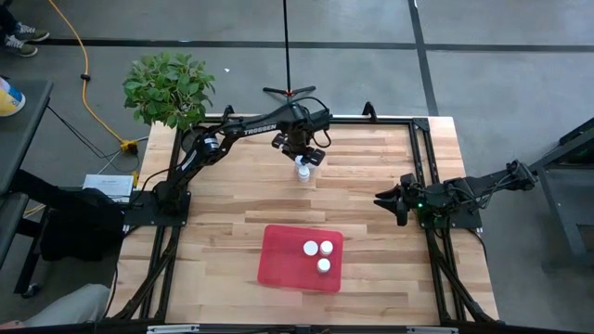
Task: Pick and place pill bottles into a basket
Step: Put the white pill bottle into the red bin
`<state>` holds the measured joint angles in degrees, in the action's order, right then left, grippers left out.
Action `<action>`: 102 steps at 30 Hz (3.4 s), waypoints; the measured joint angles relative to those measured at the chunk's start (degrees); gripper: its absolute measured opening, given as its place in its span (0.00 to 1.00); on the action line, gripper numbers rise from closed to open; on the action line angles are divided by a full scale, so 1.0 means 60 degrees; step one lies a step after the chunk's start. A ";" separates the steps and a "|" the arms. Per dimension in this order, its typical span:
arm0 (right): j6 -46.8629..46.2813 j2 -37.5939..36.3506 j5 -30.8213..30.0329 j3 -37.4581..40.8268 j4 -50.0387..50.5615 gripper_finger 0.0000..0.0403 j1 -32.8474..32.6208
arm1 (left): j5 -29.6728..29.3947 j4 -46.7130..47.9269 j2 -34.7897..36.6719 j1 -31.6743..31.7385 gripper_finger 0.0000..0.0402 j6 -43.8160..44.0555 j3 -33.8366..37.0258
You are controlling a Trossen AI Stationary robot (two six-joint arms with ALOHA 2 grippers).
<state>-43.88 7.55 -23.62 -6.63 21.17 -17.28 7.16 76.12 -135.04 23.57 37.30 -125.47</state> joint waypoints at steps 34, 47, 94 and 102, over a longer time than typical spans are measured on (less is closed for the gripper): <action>-0.0004 0.0000 0.0002 0.0000 0.0000 0.35 0.0000 | -0.0803 0.1154 0.0015 0.0000 0.48 -0.2804 -0.0007; -0.0022 0.0000 0.0004 0.0000 0.0000 0.35 0.0000 | -0.1629 0.1739 0.0078 -0.0214 0.48 -0.4015 -0.0007; -0.0175 0.0007 -0.0047 0.0000 -0.0004 0.35 0.0000 | -0.2211 0.0413 0.6404 -0.0901 0.48 -0.4475 -0.0004; -0.0158 0.0007 -0.0040 0.0000 -0.0004 0.35 0.0000 | -0.1763 -0.0570 0.7749 -0.1005 0.48 -0.4516 -0.0004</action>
<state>-44.83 7.60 -23.86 -6.63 21.15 -17.28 -3.42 72.71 -88.55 17.54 10.20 -125.49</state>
